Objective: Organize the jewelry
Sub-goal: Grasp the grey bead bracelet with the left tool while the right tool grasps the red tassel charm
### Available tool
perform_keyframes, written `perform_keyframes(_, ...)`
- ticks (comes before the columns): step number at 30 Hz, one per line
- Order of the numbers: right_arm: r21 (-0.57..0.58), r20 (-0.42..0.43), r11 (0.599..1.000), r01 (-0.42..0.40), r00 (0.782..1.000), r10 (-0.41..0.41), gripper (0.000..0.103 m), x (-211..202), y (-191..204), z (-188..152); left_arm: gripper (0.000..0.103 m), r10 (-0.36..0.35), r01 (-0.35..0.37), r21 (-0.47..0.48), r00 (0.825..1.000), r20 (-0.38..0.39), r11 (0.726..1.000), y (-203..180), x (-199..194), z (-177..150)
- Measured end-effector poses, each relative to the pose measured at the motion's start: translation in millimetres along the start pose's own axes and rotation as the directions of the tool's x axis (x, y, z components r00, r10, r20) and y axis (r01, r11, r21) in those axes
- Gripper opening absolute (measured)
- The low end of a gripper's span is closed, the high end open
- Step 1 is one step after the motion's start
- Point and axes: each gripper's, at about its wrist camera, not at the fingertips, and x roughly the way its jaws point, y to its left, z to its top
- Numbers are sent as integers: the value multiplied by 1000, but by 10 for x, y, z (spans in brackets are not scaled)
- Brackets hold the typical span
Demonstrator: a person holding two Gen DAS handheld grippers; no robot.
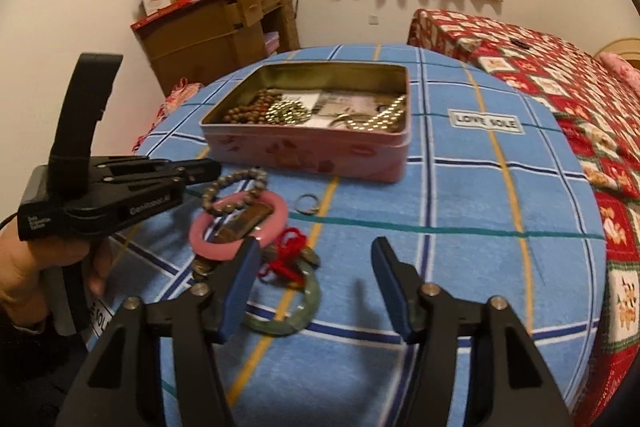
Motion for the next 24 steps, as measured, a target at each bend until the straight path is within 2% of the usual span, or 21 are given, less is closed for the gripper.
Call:
perform_keyframes(5, -15, -25, 1000, -12, 1000, 12, 37, 150, 65, 1, 4, -29, 29, 1, 999, 16, 1000, -39, -19, 11)
perform_keyframes(6, -19, -26, 1000, -15, 1000, 15, 23, 166, 76, -1, 5, -32, 32, -5, 999, 18, 999, -26, -25, 16)
perform_keyframes(7, -22, -25, 1000, -18, 1000, 18, 15, 172, 80, -5, 5, -30, 30, -9, 999, 21, 1000, -12, -33, 20)
perform_keyframes(12, -14, -4, 999, -36, 999, 36, 6, 110, 67, -26, 8, -31, 32, -28, 999, 29, 999, 33, -42, 27)
perform_keyframes(13, -11, 10, 999, -38, 999, 38, 6, 78, 66, -21, 13, -34, 35, -26, 999, 24, 999, 15, -30, 22)
perform_keyframes(15, -1, 40, 999, -44, 998, 44, 5, -5, 60, 2, 54, -48, 49, -18, 999, 16, 999, -32, -12, 14)
perform_keyframes(16, 3, 54, 999, -47, 997, 46, 5, -41, 60, 19, 95, -47, 47, -7, 999, 13, 999, -60, -2, 14)
perform_keyframes(17, 6, 66, 999, -46, 997, 46, 5, -77, 59, 38, 101, -36, 36, 1, 999, 18, 999, -89, 2, 9)
perform_keyframes(22, 17, 90, 999, -42, 995, 40, 5, -148, 39, 94, 101, -35, 34, -23, 999, -28, 999, -47, 92, 5)
perform_keyframes(24, 24, 96, 999, -44, 995, 41, 5, -165, 11, 109, 101, -13, 12, -15, 999, -40, 1000, -44, 105, -7)
